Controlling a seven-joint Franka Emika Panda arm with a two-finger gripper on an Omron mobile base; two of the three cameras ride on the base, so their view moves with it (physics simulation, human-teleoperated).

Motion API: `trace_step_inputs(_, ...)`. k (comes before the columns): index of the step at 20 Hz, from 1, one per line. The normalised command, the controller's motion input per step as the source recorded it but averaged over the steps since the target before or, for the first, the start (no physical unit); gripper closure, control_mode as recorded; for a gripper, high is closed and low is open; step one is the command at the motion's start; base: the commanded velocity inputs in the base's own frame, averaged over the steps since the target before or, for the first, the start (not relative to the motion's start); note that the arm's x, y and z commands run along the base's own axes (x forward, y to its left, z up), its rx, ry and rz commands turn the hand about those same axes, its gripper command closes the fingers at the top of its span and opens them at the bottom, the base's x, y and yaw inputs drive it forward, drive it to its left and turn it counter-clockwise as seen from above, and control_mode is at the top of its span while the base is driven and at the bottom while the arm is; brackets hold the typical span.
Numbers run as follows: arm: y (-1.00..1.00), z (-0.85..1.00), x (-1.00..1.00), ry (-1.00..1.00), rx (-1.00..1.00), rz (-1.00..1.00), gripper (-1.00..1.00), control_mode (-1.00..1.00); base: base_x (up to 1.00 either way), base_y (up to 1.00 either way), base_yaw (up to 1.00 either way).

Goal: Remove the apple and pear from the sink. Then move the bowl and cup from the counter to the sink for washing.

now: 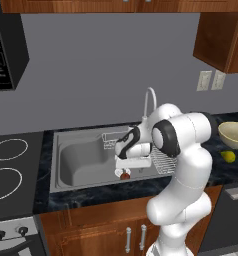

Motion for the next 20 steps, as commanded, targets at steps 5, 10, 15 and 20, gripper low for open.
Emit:
trace_step_inputs(5, 0.00, -0.10, 0.00, -0.03, 0.00, 0.00, -1.00, -1.00, 0.00, 0.00, 0.00)
trace_step_inputs(10, 0.00, -0.09, 0.00, -0.04, 0.00, 0.00, -1.00, -1.00, 0.00, 0.00, 0.00)
trace_step_inputs(15, 0.00, -0.09, 0.00, -0.01, 0.00, 0.00, -1.00, -1.00, 0.00, 0.00, 0.00)
trace_step_inputs(20, 0.00, -0.09, 0.01, 0.00, 0.00, 0.00, -1.00, -1.00, 0.00, 0.00, 0.00)
